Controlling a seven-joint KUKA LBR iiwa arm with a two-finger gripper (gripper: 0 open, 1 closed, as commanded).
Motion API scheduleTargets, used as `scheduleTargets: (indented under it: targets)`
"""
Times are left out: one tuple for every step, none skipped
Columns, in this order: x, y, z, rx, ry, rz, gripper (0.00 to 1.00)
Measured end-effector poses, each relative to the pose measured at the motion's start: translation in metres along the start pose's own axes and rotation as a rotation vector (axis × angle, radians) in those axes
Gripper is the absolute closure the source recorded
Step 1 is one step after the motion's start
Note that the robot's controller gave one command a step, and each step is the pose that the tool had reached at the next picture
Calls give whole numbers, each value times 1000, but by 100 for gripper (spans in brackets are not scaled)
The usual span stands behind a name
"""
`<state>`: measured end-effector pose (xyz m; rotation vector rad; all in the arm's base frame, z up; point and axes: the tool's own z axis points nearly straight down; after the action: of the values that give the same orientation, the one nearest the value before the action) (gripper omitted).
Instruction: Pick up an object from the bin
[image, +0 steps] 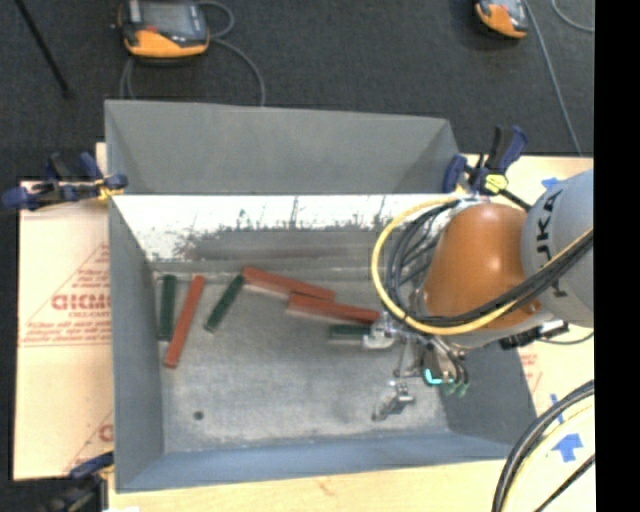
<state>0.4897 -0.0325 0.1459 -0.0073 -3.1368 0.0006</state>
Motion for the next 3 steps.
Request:
scheduleTargets:
  targets:
    - [-2, 0, -3, 1, -7, -1, 0]
    - [-50, 4, 57, 1, -18, -6, 0]
    - [-51, 7, 63, 1, -2, -15, 100]
